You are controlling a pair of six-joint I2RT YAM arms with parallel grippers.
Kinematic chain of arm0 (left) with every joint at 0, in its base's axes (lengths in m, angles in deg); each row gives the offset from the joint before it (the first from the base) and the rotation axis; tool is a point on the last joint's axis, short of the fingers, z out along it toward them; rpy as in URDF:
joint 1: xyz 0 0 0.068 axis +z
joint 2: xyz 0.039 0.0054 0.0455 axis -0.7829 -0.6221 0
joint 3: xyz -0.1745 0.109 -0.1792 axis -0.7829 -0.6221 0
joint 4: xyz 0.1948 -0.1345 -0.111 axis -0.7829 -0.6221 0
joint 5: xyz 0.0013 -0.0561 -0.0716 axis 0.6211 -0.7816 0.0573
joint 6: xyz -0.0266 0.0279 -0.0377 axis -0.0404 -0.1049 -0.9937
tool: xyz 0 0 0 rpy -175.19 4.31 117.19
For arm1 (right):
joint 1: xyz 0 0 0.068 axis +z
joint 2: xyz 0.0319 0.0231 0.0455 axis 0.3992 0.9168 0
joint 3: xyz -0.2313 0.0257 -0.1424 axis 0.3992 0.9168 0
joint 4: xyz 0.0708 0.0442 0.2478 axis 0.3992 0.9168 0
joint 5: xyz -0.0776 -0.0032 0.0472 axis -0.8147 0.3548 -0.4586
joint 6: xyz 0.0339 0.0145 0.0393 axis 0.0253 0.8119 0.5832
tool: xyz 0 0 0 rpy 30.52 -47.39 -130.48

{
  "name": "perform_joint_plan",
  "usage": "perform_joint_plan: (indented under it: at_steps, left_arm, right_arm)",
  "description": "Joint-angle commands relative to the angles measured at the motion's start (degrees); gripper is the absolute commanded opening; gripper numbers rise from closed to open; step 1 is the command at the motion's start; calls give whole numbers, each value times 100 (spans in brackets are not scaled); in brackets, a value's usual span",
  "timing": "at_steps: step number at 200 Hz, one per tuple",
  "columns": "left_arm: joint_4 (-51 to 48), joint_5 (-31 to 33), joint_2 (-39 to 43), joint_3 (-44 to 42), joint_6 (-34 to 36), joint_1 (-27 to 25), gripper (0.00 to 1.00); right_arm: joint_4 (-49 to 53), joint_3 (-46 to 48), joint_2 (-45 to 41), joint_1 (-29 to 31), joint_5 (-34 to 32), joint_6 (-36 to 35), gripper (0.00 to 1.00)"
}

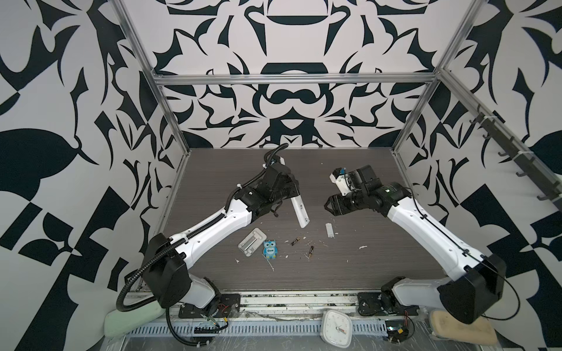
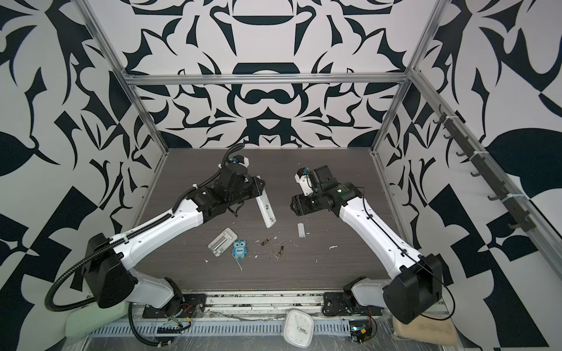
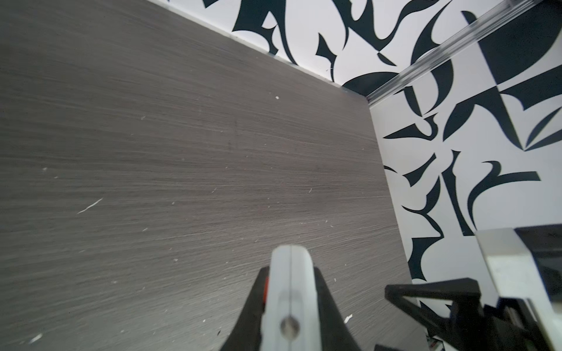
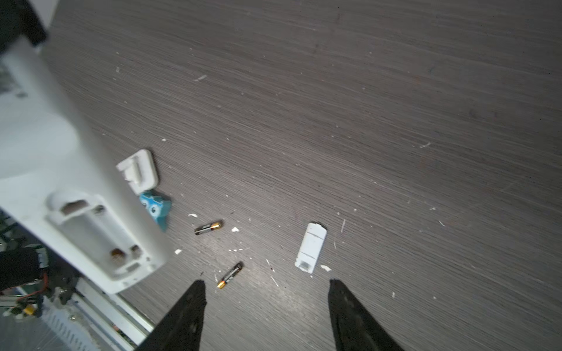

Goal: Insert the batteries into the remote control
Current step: 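Pull the battery cover off the remote with the right gripper, then move the open right gripper over the AA batteries near the owl eraser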

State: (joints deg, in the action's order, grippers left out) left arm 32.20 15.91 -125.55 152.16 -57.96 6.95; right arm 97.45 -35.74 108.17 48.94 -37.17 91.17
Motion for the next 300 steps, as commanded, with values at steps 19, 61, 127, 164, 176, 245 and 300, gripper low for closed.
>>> perform_joint_plan:
  at_steps: [19,61,127,164,176,245,300]
  left_arm:
    - [-114,69,465,-415,-39,87,0]
    - [-518,-271,1188,-973,-110,589,0]
    - [-605,-1157,2124,-1768,-76,1454,0]
    - [-150,-1446,2464,-2370,-170,1620,0]
    - [38,-1541,2604,-2614,-130,1732,0]
    - [49,-1908,3057,-3075,20,2290,0]
    - [820,-2317,3375,-3448,113,2403,0]
  right_arm:
    - [818,-132,348,-111,-509,556,76]
    - [851,33,737,87,-388,1301,77]
    - [432,296,1279,996,-270,2963,77]
    - [367,26,1687,1542,-522,3455,76]
    - [355,-177,1871,1675,-608,3510,75]
    - [171,-1174,2994,2139,-339,3811,67]
    - [303,-1397,3391,2232,-108,3800,64]
